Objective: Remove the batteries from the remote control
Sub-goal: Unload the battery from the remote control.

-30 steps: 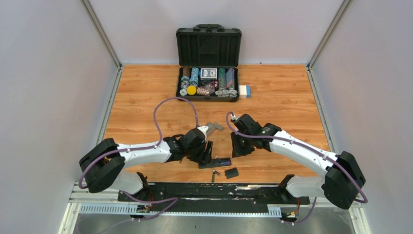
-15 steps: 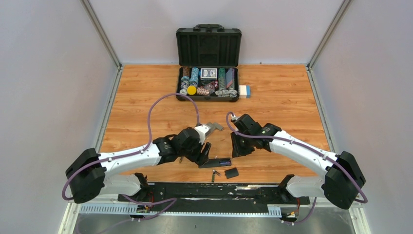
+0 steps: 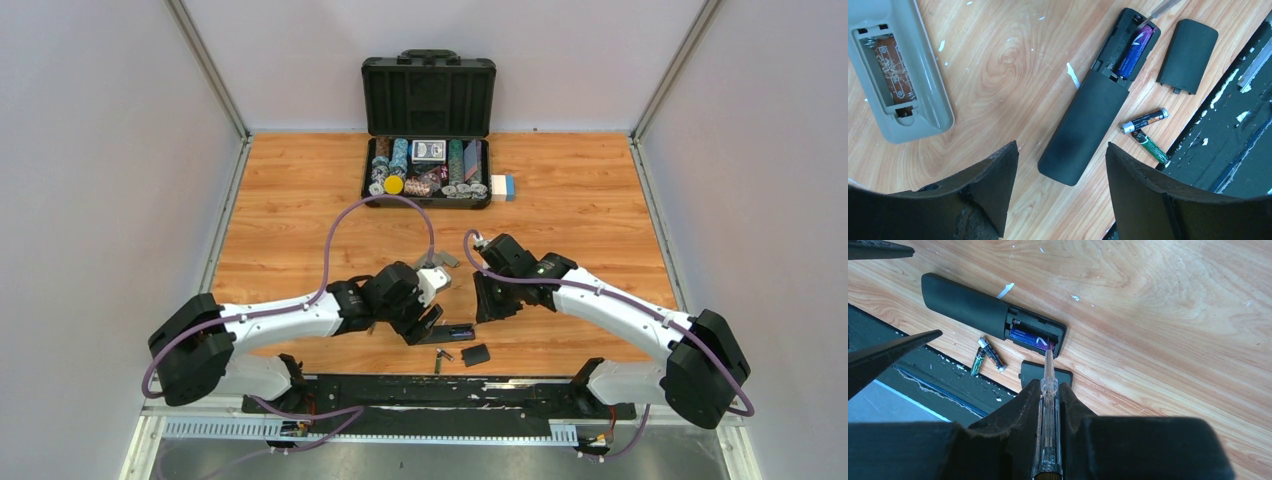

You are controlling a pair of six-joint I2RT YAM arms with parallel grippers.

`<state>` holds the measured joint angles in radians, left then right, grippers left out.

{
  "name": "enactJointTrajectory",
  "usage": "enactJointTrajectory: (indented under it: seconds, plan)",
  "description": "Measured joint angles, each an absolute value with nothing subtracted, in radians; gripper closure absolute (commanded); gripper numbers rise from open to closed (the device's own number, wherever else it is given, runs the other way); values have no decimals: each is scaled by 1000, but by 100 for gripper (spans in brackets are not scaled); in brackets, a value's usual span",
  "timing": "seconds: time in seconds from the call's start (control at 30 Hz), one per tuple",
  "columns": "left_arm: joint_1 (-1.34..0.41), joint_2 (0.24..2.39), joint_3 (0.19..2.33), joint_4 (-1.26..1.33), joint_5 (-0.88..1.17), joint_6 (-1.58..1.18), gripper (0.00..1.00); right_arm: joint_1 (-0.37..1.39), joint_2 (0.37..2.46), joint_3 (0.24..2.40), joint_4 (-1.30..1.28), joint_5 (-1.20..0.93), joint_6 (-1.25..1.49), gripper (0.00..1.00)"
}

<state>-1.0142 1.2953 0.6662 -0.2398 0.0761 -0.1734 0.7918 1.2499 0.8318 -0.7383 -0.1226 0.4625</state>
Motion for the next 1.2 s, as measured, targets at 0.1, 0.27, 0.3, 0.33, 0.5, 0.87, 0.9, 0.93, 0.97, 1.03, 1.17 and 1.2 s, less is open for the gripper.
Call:
enactJointTrajectory:
  seconds: [0.1,0.27,0.3,0.33,0.5,0.87,0.9,0.93,0.97,1.03,1.17,1.2]
  plan:
    - [-1018,1286,624,-172,90,-142,29,792,1250,831,-733,-124,463,100]
    - [-1034,1233,503,-86,94,-103,32,791,1250,831,-716,-126,462,100]
    - [-1035,1227,491,-79,92,-99,32,790,1250,831,-713,-128,462,100]
    - [-1037,1224,485,-72,90,-95,32,788,1250,831,-710,-131,462,100]
    - [-1045,1230,485,-19,83,-68,35,777,1250,828,-694,-146,459,100]
    - [-1083,1318,485,24,70,4,37,750,1250,810,-690,-160,444,100]
    - [-1087,1321,485,31,69,7,37,748,1250,810,-690,-160,443,100]
    - [-1091,1326,485,38,67,9,38,744,1250,809,-690,-161,443,100]
    - [-1095,1331,485,47,60,11,40,742,1250,808,-690,-163,443,100]
    - [-1105,1341,485,63,47,15,46,737,1250,806,-690,-167,442,100]
    - [-1118,1361,493,83,36,13,53,735,1250,805,-690,-175,440,100]
    - [-1119,1367,498,83,31,11,54,733,1250,805,-689,-175,439,100]
